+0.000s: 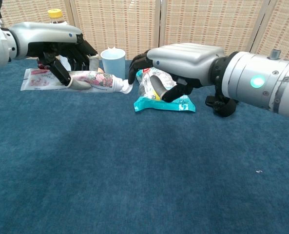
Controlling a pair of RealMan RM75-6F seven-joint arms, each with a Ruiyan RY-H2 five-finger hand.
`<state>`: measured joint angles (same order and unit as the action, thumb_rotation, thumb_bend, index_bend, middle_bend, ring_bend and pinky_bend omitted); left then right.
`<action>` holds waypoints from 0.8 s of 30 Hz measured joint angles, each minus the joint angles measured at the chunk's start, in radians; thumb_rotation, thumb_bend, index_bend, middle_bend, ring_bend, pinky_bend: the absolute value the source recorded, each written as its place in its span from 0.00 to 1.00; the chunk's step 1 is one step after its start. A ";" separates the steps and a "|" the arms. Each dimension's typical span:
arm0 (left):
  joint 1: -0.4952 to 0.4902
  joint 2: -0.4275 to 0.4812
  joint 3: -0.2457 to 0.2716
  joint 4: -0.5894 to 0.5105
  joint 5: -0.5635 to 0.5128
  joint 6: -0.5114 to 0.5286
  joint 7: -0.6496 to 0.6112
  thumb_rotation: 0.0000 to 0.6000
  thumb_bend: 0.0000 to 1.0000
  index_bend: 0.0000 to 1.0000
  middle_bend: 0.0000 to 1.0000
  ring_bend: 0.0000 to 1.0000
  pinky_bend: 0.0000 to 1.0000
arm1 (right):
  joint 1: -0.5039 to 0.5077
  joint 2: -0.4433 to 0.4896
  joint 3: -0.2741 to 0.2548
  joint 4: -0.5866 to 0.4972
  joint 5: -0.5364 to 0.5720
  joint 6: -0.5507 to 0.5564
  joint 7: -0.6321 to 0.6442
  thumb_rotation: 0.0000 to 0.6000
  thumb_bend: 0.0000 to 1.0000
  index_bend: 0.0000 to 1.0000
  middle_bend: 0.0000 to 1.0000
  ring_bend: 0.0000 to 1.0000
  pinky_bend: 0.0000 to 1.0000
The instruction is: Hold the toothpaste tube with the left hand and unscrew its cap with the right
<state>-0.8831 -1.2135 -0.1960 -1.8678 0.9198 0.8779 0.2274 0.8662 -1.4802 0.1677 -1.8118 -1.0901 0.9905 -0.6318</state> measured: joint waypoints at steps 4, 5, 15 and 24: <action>0.001 0.003 0.001 0.000 0.006 -0.002 -0.008 1.00 0.45 0.64 0.71 0.55 0.37 | 0.002 0.000 -0.003 0.001 0.001 0.003 0.001 1.00 0.76 0.28 0.12 0.00 0.00; 0.001 0.003 0.001 0.000 0.008 -0.002 -0.009 1.00 0.45 0.64 0.71 0.55 0.38 | 0.003 0.000 -0.004 0.003 0.002 0.003 0.002 1.00 0.76 0.28 0.12 0.00 0.00; 0.008 0.019 -0.005 -0.015 0.026 0.002 -0.041 1.00 0.45 0.64 0.71 0.55 0.38 | 0.011 -0.011 -0.010 0.024 0.019 -0.001 0.014 1.00 0.76 0.28 0.12 0.00 0.00; 0.015 0.032 -0.011 -0.029 0.036 0.000 -0.070 1.00 0.45 0.64 0.71 0.55 0.38 | 0.020 -0.026 -0.009 0.055 0.029 -0.011 0.035 1.00 0.76 0.28 0.12 0.00 0.00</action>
<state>-0.8686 -1.1813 -0.2074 -1.8973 0.9557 0.8782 0.1575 0.8862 -1.5066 0.1590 -1.7567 -1.0612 0.9793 -0.5967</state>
